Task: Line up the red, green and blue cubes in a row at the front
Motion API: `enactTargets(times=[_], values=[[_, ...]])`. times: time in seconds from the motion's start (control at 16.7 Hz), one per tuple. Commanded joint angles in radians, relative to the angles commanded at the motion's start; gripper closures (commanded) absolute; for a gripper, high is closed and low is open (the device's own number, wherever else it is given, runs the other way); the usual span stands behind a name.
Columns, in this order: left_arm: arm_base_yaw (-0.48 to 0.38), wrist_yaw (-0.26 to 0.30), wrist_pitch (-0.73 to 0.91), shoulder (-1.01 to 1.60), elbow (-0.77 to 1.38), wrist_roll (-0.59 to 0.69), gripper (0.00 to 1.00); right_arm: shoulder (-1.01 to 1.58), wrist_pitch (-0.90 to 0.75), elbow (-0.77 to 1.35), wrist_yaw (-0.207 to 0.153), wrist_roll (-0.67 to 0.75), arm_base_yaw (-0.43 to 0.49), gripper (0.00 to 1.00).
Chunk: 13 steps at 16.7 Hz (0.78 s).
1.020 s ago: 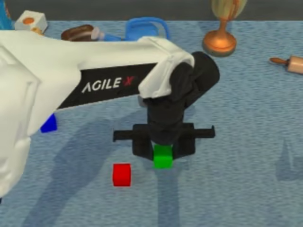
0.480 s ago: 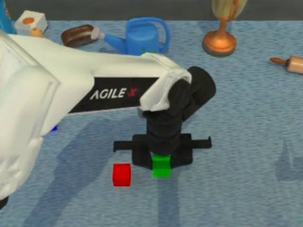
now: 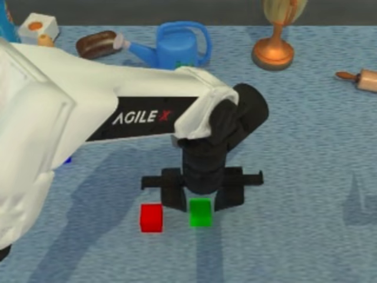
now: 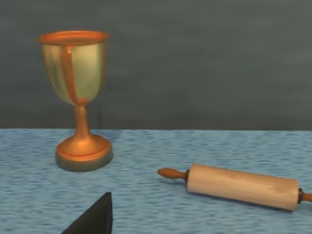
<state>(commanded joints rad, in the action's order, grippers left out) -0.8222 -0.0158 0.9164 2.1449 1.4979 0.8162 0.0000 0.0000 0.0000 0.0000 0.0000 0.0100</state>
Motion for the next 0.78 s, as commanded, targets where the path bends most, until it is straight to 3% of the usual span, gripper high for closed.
enactTargets(times=[0.18,0.24,0.78], values=[[0.000,0.000,0.000,0.000,0.000,0.000,0.02,0.000,0.000,0.000,0.000,0.000,0.000,0.00],[0.000,0.000,0.000,0.000,0.000,0.000,0.00,0.000,0.000,0.000,0.000,0.000,0.000,0.00],[0.000,0.000,0.004,-0.001,0.003,0.000,0.00,0.000,0.000,0.000,0.000,0.000,0.000,0.00]])
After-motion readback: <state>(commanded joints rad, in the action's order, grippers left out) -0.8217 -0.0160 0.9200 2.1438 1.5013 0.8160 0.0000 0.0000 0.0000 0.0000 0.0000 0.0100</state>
